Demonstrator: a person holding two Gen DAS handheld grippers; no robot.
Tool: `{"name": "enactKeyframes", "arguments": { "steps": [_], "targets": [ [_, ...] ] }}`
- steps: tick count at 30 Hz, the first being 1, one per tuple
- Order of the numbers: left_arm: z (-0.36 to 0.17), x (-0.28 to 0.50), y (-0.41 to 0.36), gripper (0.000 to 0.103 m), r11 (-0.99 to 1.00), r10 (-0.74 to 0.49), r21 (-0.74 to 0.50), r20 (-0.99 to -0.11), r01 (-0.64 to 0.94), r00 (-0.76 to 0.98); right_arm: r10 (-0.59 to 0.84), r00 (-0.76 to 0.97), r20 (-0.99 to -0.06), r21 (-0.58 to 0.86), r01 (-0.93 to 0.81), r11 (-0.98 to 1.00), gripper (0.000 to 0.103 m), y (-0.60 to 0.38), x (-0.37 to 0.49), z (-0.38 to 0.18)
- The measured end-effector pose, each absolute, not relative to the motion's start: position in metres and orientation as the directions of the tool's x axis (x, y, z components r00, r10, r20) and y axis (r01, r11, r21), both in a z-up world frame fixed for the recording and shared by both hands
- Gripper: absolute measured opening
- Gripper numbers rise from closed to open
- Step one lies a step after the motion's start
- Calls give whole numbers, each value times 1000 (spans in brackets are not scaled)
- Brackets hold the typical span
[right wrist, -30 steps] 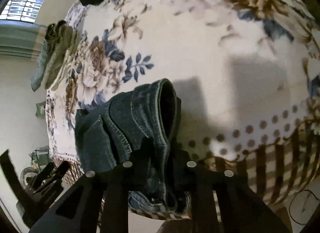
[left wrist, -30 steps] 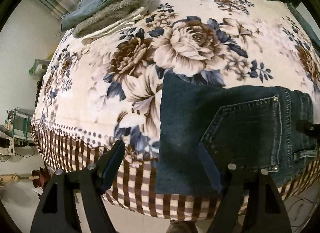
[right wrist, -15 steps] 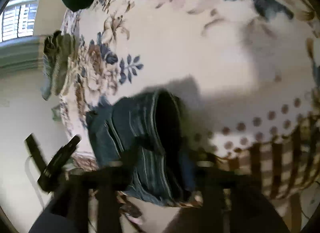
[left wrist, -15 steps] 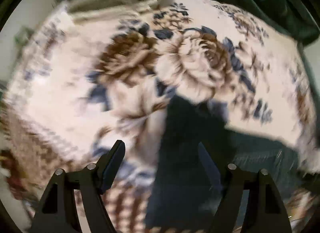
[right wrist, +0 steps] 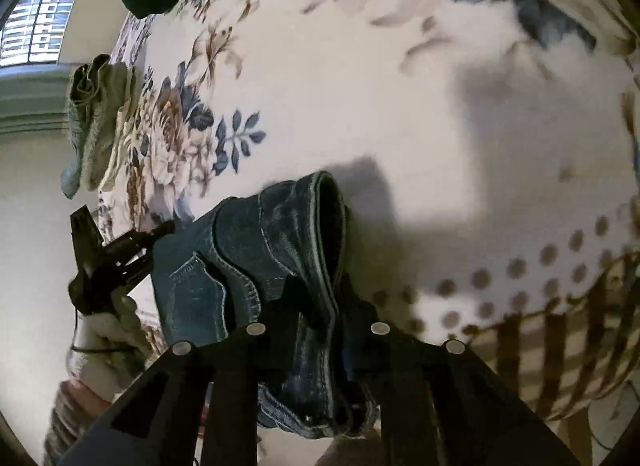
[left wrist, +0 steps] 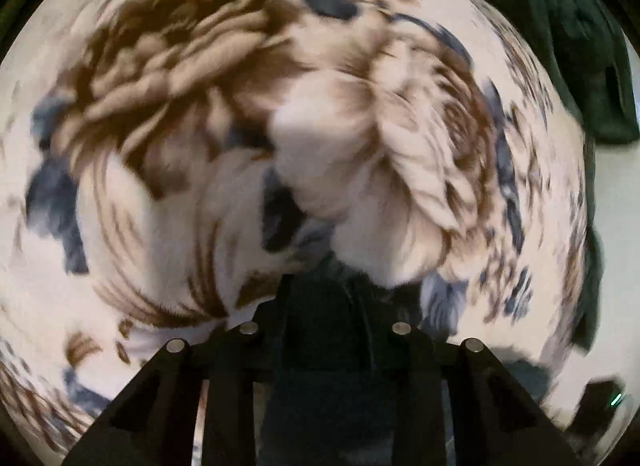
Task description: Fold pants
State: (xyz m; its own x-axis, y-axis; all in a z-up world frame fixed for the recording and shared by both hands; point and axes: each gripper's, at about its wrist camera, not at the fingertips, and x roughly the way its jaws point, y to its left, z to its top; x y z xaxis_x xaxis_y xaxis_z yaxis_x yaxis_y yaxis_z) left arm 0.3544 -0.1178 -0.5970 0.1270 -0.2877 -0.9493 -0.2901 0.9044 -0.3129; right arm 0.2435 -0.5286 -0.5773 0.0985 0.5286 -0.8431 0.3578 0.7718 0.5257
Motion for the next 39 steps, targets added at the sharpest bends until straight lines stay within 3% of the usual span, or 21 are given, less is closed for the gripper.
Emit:
{"name": "enactKeyframes", "arguments": {
  "steps": [2, 4, 6, 7, 8, 9, 10, 12, 15, 19, 20, 22, 24, 27, 29, 33, 37, 39],
  "targets": [
    [-592, 357, -119, 26, 901, -289, -314, -949, -299, 126, 535, 75, -842, 528, 326, 784, 28, -525, 245, -574],
    [-581, 356, -124, 28, 921, -266, -289, -956, -263, 121, 568, 35, -823, 544, 341, 767, 49, -527, 243, -573],
    [-567, 354, -127, 31, 936, -244, -269, -960, -226, 135, 593, -6, -805, 554, 350, 756, 50, -529, 236, -574],
    [-556, 349, -127, 43, 943, -229, -261, -958, -204, 171, 590, -12, -807, 552, 339, 762, 47, -528, 231, -573],
    [-548, 345, -127, 56, 950, -214, -250, -957, -186, 196, 581, 2, -814, 550, 328, 768, 37, -527, 227, -571],
    [-539, 339, -129, 89, 957, -196, -236, -955, -170, 220, 578, 25, -816, 556, 311, 771, 13, -525, 222, -568],
    [-531, 333, -131, 103, 961, -188, -229, -952, -155, 241, 564, 34, -825, 546, 299, 782, 13, -521, 218, -564],
    [-520, 323, -129, 103, 960, -193, -239, -944, -148, 269, 488, 76, -870, 491, 240, 838, 12, -510, 213, -542],
    [-511, 303, -121, 103, 946, -219, -274, -934, -172, 283, 482, 135, -866, 500, 229, 835, 11, -511, 206, -516],
    [-522, 289, -122, 103, 929, -272, -319, -932, -186, 240, 501, 83, -862, 502, 283, 817, 13, -526, 196, -525],
    [-527, 286, -123, 103, 929, -275, -319, -934, -187, 227, 499, 51, -865, 491, 292, 821, 18, -527, 194, -536],
    [-540, 281, -125, 103, 933, -269, -305, -943, -191, 193, 460, -4, -888, 436, 316, 843, 54, -533, 190, -556],
    [-549, 279, -125, 103, 935, -265, -297, -949, -195, 171, 446, -14, -895, 418, 327, 848, 70, -539, 189, -565],
    [-559, 276, -125, 103, 934, -280, -305, -948, -188, 151, 537, 22, -843, 507, 362, 782, 71, -542, 187, -565],
    [-566, 276, -126, 103, 927, -306, -328, -942, -179, 140, 592, 40, -805, 563, 364, 742, 78, -541, 188, -570],
    [-585, 278, -127, 103, 896, -386, -402, -915, -189, 116, 656, 21, -755, 619, 356, 701, 81, -530, 197, -602],
    [-595, 280, -126, 103, 874, -432, -444, -896, -195, 102, 716, 18, -698, 673, 357, 647, 94, -525, 209, -636],
    [-598, 281, -124, 103, 866, -452, -462, -887, -192, 95, 724, 15, -690, 681, 353, 642, 94, -524, 212, -641]
  ]
}}
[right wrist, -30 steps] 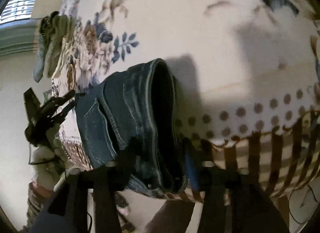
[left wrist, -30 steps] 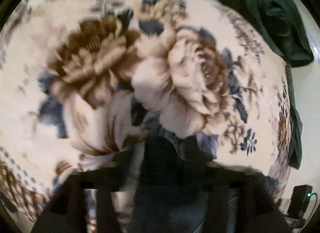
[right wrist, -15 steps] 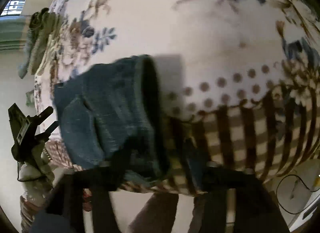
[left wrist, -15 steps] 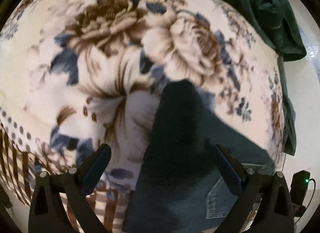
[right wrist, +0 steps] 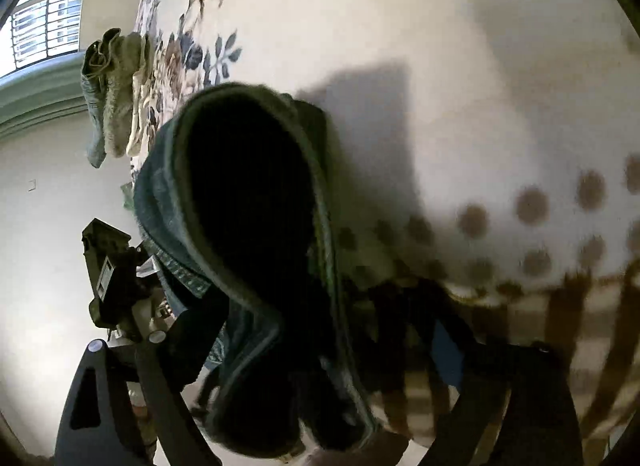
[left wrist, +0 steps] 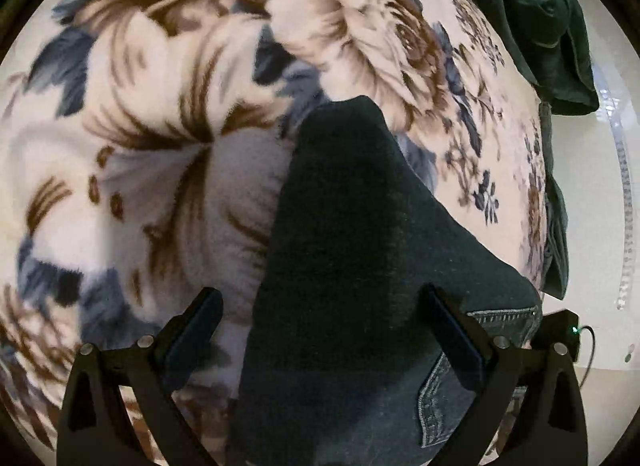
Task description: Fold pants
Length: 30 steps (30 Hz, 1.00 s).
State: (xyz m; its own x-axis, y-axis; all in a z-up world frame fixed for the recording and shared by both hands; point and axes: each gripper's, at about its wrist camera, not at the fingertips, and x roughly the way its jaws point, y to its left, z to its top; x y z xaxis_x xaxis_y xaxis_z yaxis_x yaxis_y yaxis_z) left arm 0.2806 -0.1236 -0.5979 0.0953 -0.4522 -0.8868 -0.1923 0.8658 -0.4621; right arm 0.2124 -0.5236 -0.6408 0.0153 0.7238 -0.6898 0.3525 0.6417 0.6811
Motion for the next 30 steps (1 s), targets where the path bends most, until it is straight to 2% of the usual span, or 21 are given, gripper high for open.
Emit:
{"name": "enactKeyframes", "arguments": {
  "steps": [3, 6, 8, 15, 25, 30],
  "targets": [
    [-597, 279, -121, 103, 861, -464, -474, -881, -186, 94, 715, 20, -698, 679, 334, 654, 94, -523, 211, -634],
    [-597, 277, -122, 103, 860, -472, -481, -877, -172, 93, 749, 45, -661, 711, 356, 607, 94, -532, 203, -639],
    [-600, 277, -121, 103, 855, -479, -488, -873, -176, 92, 768, 57, -638, 728, 369, 577, 102, -530, 206, -644],
    [-605, 277, -117, 103, 836, -506, -514, -858, -193, 90, 824, 9, -567, 803, 231, 550, 103, -496, 232, -627],
    [-603, 278, -116, 103, 833, -518, -522, -852, -184, 71, 770, 106, -629, 777, 132, 616, 103, -516, 223, -574],
    [-606, 278, -118, 103, 836, -512, -516, -856, -186, 74, 655, -45, -755, 645, 135, 752, 103, -484, 239, -619]
  ]
}}
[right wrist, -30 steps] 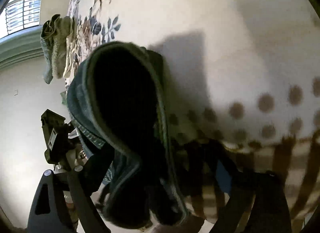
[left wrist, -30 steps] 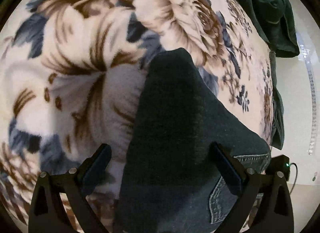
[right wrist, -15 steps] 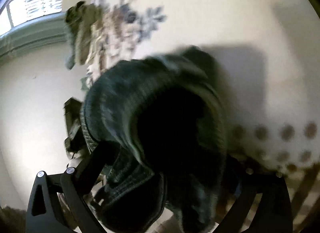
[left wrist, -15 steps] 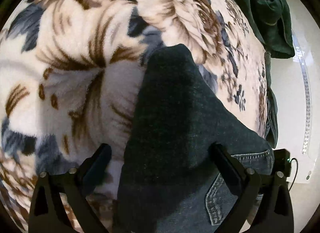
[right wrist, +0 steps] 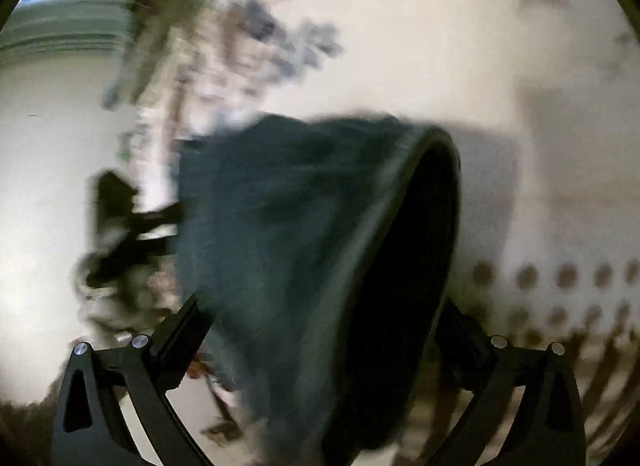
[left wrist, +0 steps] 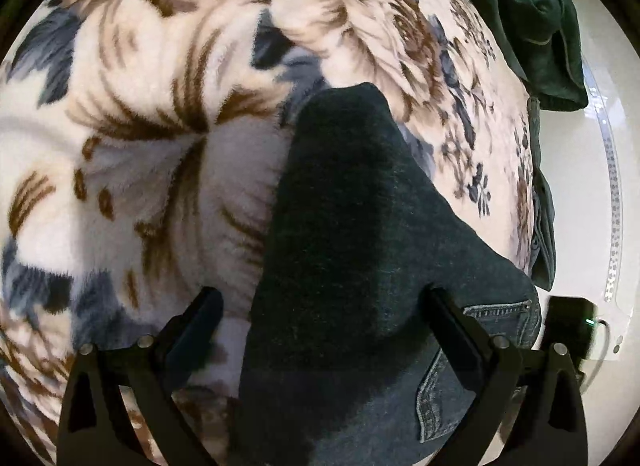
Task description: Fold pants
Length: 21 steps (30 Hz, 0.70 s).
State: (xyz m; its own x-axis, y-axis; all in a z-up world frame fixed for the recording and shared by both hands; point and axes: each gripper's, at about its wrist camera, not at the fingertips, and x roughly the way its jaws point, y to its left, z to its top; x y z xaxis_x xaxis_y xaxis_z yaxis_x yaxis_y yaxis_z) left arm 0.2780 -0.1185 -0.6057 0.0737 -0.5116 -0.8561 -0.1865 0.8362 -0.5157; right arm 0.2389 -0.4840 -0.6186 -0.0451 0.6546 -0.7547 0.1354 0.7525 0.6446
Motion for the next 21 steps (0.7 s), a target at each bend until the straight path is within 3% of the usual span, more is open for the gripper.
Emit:
{"name": "enactKeyframes", "arguments": {
  "steps": [11, 12, 13, 15, 18, 21],
  "targets": [
    [-605, 272, -127, 103, 841, -521, -524, -851, -133, 59, 741, -42, -670, 723, 192, 664, 103, -491, 250, -641],
    [-603, 271, -129, 102, 843, -521, -525, -851, -115, 66, 746, -26, -665, 730, 184, 658, 89, -488, 250, -639],
    [-599, 268, -135, 88, 841, -531, -536, -844, -79, 77, 752, -8, -659, 739, 175, 650, 64, -484, 252, -636],
    [-593, 265, -141, 75, 856, -512, -516, -854, -35, 94, 736, 12, -677, 728, 160, 667, 60, -480, 252, -629],
    [-583, 260, -135, 45, 855, -511, -519, -849, -28, 135, 726, 48, -686, 723, 159, 673, 49, -483, 247, -619],
    [-575, 255, -125, 36, 837, -532, -544, -832, -50, 155, 725, 67, -685, 725, 160, 670, 44, -482, 244, -610]
  ]
}}
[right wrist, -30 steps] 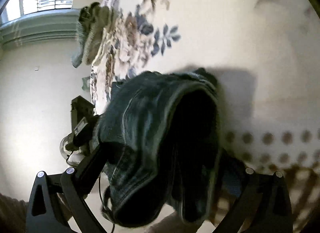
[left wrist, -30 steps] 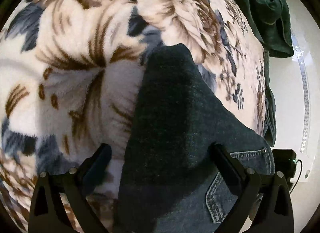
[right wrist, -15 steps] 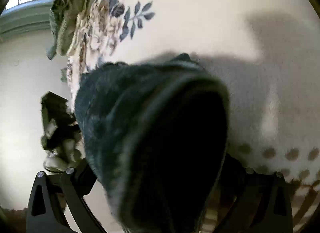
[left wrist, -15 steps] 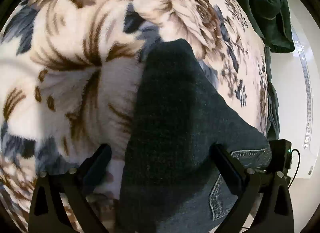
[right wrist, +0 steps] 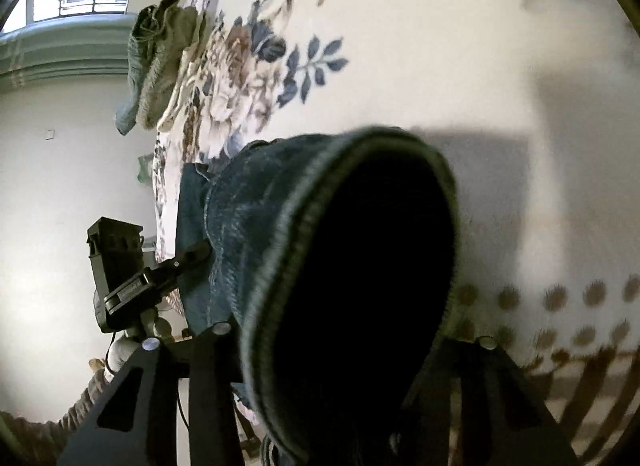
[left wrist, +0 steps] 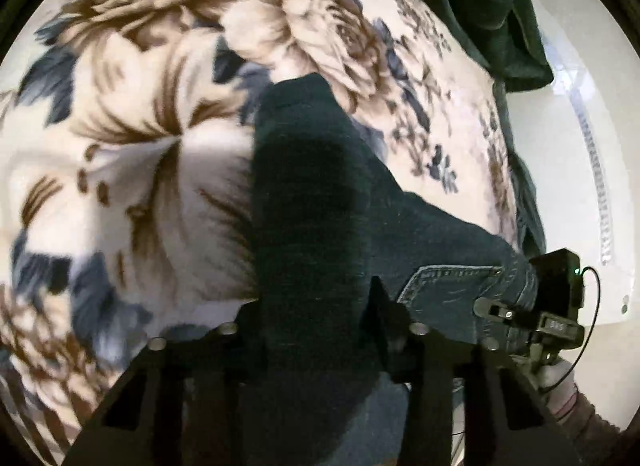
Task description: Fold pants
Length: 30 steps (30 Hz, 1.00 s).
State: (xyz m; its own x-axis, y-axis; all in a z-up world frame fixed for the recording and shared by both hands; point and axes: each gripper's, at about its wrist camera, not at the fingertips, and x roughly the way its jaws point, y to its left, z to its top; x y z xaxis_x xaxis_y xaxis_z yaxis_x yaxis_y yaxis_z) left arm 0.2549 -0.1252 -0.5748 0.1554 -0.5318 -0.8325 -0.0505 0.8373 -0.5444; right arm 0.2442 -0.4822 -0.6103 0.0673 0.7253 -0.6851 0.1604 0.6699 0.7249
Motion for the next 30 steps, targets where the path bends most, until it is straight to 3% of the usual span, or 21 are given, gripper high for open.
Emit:
{"name": "enactKeyframes", "arguments": {
  "steps": [9, 18, 24, 30],
  "targets": [
    [-525, 252, -126, 29, 842, -523, -539, -829, -31, 198, 717, 92, -691, 722, 131, 680, 41, -485, 239, -561],
    [-431, 277, -89, 29, 836, -512, -546, -809, -48, 289, 717, 114, -688, 724, 43, 688, 40, -448, 285, -460],
    [-369, 336, -22, 29, 829, -506, -557, -788, -56, 352, 712, 141, -688, 717, -21, 697, 40, -373, 360, -386],
    [-331, 445, 76, 29, 815, -511, -577, -760, -57, 402, 714, 189, -675, 718, -54, 694, 40, -271, 473, -335]
  ]
}}
